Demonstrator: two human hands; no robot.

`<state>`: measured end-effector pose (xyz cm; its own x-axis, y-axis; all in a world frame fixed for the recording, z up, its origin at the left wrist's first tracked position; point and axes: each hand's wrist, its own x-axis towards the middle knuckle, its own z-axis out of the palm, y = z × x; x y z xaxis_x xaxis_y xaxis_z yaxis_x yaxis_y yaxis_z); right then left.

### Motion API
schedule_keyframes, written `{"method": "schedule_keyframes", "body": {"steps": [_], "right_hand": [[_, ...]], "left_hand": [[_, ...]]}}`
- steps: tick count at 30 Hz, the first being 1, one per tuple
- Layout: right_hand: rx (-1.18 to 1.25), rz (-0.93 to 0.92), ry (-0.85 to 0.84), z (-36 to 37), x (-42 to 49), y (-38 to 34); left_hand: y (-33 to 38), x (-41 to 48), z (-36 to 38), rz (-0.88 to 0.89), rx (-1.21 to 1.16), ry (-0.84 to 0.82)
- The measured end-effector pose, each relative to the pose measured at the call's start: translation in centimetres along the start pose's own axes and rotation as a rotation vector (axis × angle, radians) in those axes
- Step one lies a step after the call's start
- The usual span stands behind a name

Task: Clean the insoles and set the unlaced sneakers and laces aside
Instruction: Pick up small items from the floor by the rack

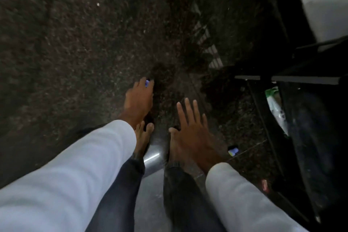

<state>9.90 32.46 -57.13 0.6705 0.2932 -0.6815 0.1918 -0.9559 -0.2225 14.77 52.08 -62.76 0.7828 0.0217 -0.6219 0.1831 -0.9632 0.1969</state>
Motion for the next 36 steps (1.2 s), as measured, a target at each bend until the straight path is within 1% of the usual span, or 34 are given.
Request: {"method": "schedule_keyframes", "body": {"steps": [3,8,12,14,16,18,22,24,26,28,31,34,36], "right_hand": [[0.020,-0.008,0.007,1.3,1.8,0.5],[0.037,-0.028,0.058,1.8,2.8,1.6],[0.057,-0.007,0.059,-0.1,1.4,1.5],[0.081,0.007,0.060,-2.0,-0.1,0.9],[0.145,0.009,0.081,-4.1,-1.8,0.1],[0.244,0.023,0.151,-6.8,-4.2,-0.9],[0.445,0.086,0.255,-12.4,-10.5,-3.3],[0.551,0.120,0.352,-15.1,-14.3,-4.0],[0.618,0.165,0.447,-16.9,-17.7,-4.6],[0.666,0.212,0.529,-18.5,-21.3,-4.8],[0.710,0.255,0.647,-20.3,-26.2,-5.4],[0.767,0.347,0.743,-21.2,-31.3,-5.8],[0.808,0.394,0.789,-21.2,-34.3,-5.9]], "left_hand": [[-1.2,2.4,1.5,0.070,0.049,0.011],[-2.0,3.6,1.8,0.181,-0.007,0.043],[-0.5,1.6,0.0,0.207,-0.151,0.040],[1.4,-0.7,-2.0,0.202,-0.247,0.010],[3.5,-3.8,-4.6,0.178,-0.328,0.032],[5.8,-7.2,-7.8,0.163,-0.396,0.057],[9.5,-13.5,-13.9,0.160,-0.491,0.032],[11.1,-16.3,-17.1,0.160,-0.476,0.037],[12.8,-19.0,-20.1,0.174,-0.520,0.005],[14.7,-21.8,-23.0,0.245,-0.536,-0.022],[17.2,-25.8,-26.4,0.391,-0.489,-0.046],[19.8,-29.9,-28.5,0.532,-0.408,-0.070],[21.3,-32.4,-29.0,0.586,-0.393,-0.109]]}}
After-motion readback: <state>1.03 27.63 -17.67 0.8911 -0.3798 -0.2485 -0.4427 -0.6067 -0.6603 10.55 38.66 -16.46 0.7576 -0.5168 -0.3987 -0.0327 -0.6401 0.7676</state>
